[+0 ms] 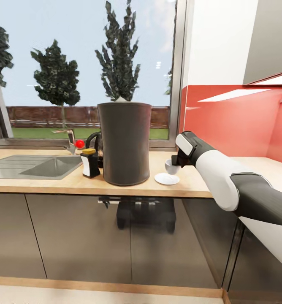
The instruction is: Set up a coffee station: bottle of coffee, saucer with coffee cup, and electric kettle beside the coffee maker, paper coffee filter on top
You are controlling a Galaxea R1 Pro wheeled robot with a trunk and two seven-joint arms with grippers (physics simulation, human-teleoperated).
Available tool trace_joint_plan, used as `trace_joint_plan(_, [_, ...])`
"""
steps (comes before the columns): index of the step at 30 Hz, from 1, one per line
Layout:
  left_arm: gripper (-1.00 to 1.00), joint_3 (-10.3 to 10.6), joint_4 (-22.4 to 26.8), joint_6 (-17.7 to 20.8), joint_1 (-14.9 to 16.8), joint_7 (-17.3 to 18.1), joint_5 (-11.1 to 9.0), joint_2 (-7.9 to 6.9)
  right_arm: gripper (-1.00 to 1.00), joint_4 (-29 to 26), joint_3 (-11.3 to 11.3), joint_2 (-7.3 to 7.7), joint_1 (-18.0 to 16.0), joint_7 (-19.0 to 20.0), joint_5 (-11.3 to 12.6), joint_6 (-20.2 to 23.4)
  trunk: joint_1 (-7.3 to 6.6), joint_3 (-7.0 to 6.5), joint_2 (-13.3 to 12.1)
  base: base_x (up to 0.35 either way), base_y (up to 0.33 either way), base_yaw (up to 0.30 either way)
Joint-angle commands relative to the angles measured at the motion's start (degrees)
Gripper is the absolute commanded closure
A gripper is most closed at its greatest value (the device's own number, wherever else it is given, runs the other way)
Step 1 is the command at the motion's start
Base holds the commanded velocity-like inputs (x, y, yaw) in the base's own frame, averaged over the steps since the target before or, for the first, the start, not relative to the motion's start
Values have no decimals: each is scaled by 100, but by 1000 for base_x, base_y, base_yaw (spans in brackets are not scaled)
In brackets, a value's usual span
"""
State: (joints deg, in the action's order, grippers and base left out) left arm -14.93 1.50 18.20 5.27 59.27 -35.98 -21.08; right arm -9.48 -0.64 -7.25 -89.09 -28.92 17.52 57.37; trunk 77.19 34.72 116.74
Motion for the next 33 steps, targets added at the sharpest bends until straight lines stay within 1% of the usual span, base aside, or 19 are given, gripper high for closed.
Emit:
trace_joint_plan(1, [-100, -45, -1, 57, 3, 15, 21, -1, 100, -8, -1, -3, -3, -53, 49, 10, -1, 7, 3, -23, 0, 0])
trace_joint_plan(10, [-100, -45, -1, 58, 1, 15, 21, -1, 100, -10, 2, -11, -3, -14, 49, 4, -1, 7, 3, -85, 0, 0])
trace_joint_plan(12, [-100, -46, -1, 55, 3, 15, 21, -1, 100, -10, 2, -20, -3, 103, 49, 3, -1, 7, 3, -16, 33, 0])
trace_joint_plan(15, [-100, -46, -1, 58, 2, 15, 21, -1, 100, -10, 2, -30, -3, 391, 43, 3, -1, 7, 3, 47, 108, 0])
trace_joint_plan(16, [-100, -47, -1, 56, 1, 15, 21, -1, 100, -10, 2, -30, -3, 408, 42, 3, -1, 7, 3, 35, 79, 0])
trace_joint_plan(33, [-100, -45, -1, 59, 3, 15, 21, -1, 100, -4, 2, -31, -3, 475, 26, 2, -1, 7, 3, 5, 12, 0])
